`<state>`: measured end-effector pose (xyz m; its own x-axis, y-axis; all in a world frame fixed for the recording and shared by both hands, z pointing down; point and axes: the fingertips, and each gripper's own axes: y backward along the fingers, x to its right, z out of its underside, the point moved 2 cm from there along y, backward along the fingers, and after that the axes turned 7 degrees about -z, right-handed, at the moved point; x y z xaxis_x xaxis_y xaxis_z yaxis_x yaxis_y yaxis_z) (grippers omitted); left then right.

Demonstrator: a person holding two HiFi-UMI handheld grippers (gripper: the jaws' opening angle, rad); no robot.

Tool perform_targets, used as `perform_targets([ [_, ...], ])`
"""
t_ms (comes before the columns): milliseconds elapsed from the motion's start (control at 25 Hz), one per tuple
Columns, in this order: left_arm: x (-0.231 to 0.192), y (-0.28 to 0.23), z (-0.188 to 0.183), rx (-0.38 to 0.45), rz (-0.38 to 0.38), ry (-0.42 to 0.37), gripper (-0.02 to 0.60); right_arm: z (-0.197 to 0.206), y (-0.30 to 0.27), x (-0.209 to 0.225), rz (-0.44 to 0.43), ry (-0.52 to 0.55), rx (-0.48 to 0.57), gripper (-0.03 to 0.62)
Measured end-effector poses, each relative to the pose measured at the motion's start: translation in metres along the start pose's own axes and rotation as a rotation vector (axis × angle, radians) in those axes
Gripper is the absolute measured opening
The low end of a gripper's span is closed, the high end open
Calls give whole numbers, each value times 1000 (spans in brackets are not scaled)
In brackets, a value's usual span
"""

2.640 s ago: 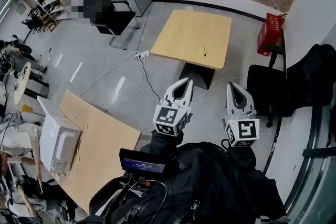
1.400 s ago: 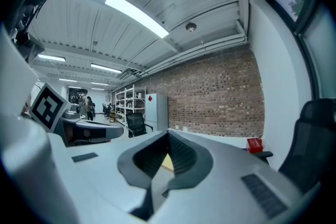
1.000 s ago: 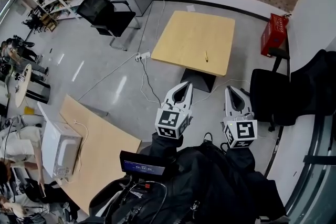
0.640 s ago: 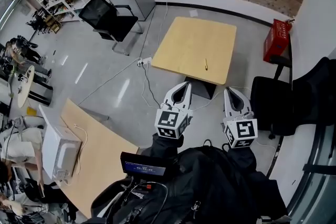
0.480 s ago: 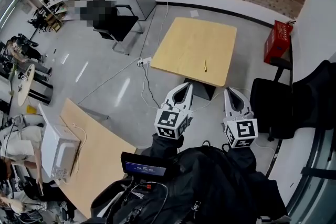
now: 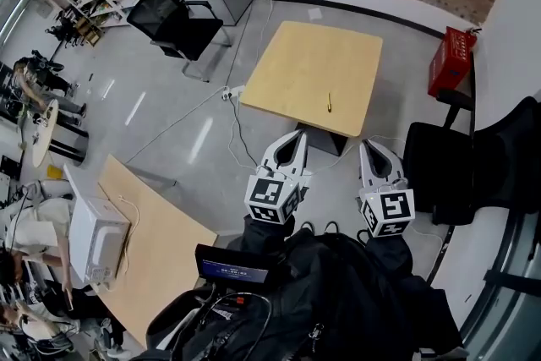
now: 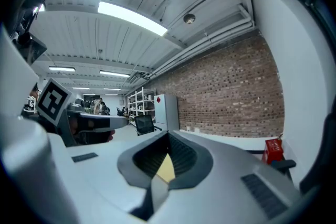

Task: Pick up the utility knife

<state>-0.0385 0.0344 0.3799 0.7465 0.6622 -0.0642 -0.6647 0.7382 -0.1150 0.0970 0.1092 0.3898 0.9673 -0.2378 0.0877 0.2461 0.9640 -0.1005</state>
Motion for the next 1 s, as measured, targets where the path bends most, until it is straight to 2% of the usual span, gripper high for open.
perform_targets([
  [280, -8, -9, 4, -8, -9, 20, -2, 9, -9, 5, -2, -18, -15, 5],
  [640, -15, -50, -7, 5, 47, 45, -2, 0, -34, 30, 39, -10, -4, 5],
  [1000, -63, -104, -9, -30, 56, 52, -2, -8, -102, 44, 42, -10, -19, 5],
])
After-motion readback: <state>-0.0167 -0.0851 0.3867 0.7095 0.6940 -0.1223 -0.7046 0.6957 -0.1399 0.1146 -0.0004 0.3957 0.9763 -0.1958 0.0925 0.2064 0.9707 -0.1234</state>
